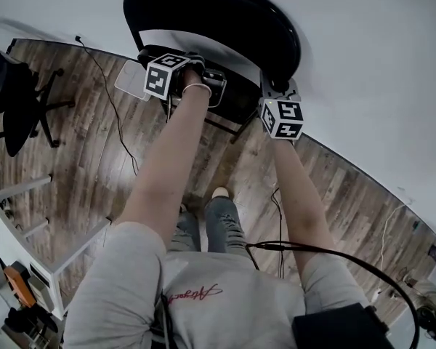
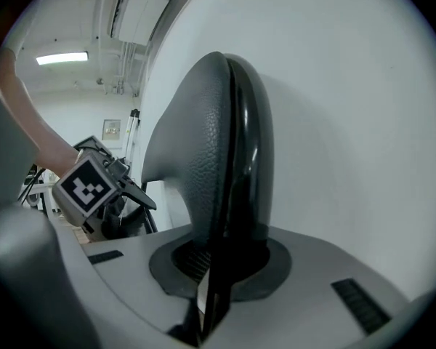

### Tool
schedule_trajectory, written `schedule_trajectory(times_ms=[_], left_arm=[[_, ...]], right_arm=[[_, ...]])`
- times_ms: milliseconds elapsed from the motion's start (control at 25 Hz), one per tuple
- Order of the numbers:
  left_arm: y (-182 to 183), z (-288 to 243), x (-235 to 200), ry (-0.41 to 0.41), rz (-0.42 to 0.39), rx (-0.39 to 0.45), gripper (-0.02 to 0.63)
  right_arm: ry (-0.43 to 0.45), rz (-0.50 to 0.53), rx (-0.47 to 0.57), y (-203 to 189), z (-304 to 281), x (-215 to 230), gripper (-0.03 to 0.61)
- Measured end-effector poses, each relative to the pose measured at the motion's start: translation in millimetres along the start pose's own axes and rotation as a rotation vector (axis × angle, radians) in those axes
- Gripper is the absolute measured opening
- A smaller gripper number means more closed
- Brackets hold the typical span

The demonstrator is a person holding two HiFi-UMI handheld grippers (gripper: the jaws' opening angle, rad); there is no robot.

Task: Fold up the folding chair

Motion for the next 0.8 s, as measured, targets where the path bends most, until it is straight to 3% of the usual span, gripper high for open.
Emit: schedule_trajectory(times_ms=[120,200,360,440,560,640,720,800], left_arm=[[3,4,0,-0.136,-0.014,-0.099,0.261],[8,11,6,-0.25,-0.043,-0.153,0.276],[33,50,5,-0.395,-0.21,-0.192,0.281],[41,84,-6,-0.404,-0.336,-0.159,0.279],[42,143,-7,-0.436,-0.672,-0.112,0.278],[37,184,2,-0.484,-0.873,-0.1,0.278],[31,226,13,-0.565,-0.988,-0.08,0.262],[30,266,26,-0.651,-1.062,-0.035,0.161]], right_arm=[[-0.055,-0.023,0.021,-5,10,7,0.034],[-0.088,-0.058,0.036,-10,23,12,0.143],[-0.119,-0.055,0.062,-18,67,5,0.156],[-0.123,-0.046,0.104,-9,99,-5,0.155],[-0.072,-0.016,0.208,25,146,-37,0.143],[-0.011,0.033,0.261,50,171,-68,0.082],[0.05,0.066,0.294,70,195,-103,0.055],[0.092,0.077,0.313,84,217,-137,0.051]])
Point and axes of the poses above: the fingertips, and each gripper's own axes: z backward along the fingers, x to its right, y out of its top, the point moved 7 cm from there along z, backward along the fingers, and after that the axes turned 11 degrees about -y, right-handed, at the moved point
